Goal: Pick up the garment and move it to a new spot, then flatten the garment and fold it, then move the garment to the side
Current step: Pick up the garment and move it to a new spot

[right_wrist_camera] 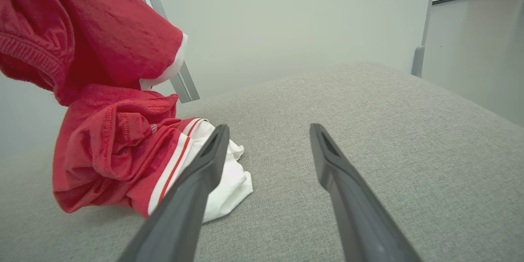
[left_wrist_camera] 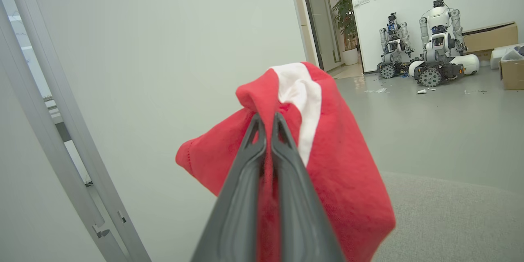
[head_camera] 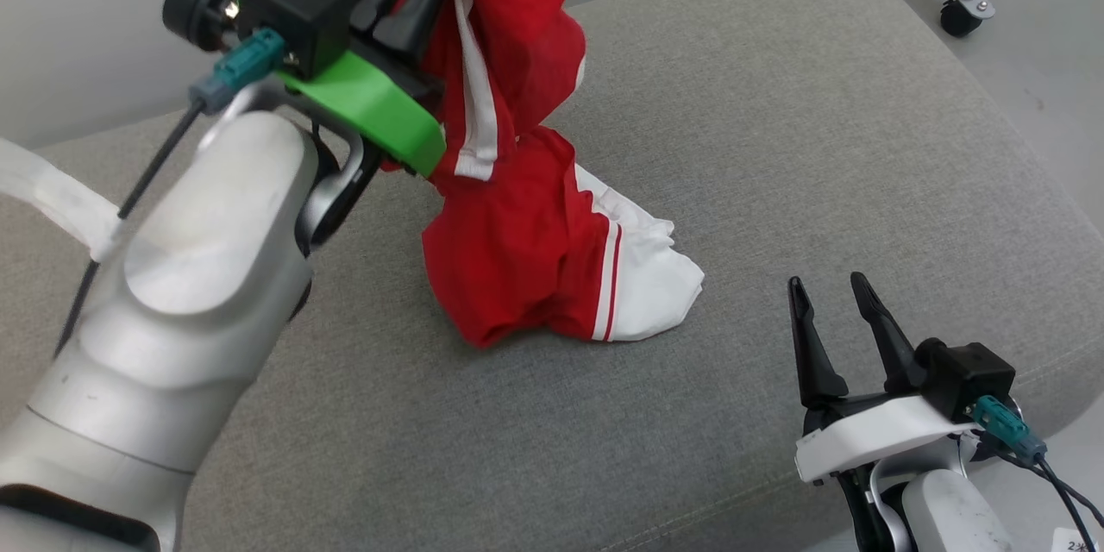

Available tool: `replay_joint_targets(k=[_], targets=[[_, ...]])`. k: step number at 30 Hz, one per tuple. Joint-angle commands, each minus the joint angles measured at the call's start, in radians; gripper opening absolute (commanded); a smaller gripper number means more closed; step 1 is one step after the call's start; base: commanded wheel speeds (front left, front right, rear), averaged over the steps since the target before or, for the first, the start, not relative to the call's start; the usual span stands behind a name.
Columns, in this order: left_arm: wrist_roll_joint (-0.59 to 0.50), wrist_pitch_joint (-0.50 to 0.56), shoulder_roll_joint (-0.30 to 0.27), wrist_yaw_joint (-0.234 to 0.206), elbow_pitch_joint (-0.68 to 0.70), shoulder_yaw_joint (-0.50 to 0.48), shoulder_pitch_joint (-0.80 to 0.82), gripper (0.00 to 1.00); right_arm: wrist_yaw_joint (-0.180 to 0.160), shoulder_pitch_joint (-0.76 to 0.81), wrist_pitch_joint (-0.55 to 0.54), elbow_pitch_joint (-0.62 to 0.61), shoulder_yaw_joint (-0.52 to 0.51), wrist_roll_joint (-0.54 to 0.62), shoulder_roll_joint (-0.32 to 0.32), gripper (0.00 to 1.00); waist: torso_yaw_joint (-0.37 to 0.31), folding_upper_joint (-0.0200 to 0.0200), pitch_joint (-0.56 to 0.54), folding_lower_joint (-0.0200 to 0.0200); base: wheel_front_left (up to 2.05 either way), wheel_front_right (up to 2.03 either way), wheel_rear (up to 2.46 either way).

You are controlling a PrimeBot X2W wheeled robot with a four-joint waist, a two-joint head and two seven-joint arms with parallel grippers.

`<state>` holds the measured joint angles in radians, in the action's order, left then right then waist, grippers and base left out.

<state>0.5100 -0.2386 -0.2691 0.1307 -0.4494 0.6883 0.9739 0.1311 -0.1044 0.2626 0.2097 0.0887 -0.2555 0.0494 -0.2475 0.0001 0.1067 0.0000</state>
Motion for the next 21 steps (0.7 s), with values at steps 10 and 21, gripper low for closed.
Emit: replay_joint_targets(k=[10, 21], targets=[[0.044, 0.032, -0.050, 0.000, 0.066, -0.011, 0.241, 0.00, -0.001, 0.012, 0.003, 0.001, -0.003, -0.020, 0.002, 1.00, -0.002, -0.0001, -0.002, 0.0000, 0.00, 0.00, 0.00], [0.074, 0.014, -0.077, -0.026, 0.104, -0.030, 0.186, 0.00, -0.001, 0.010, 0.003, 0.001, -0.010, -0.014, 0.002, 1.00, 0.078, -0.0001, -0.010, 0.0000, 0.00, 0.00, 0.00]])
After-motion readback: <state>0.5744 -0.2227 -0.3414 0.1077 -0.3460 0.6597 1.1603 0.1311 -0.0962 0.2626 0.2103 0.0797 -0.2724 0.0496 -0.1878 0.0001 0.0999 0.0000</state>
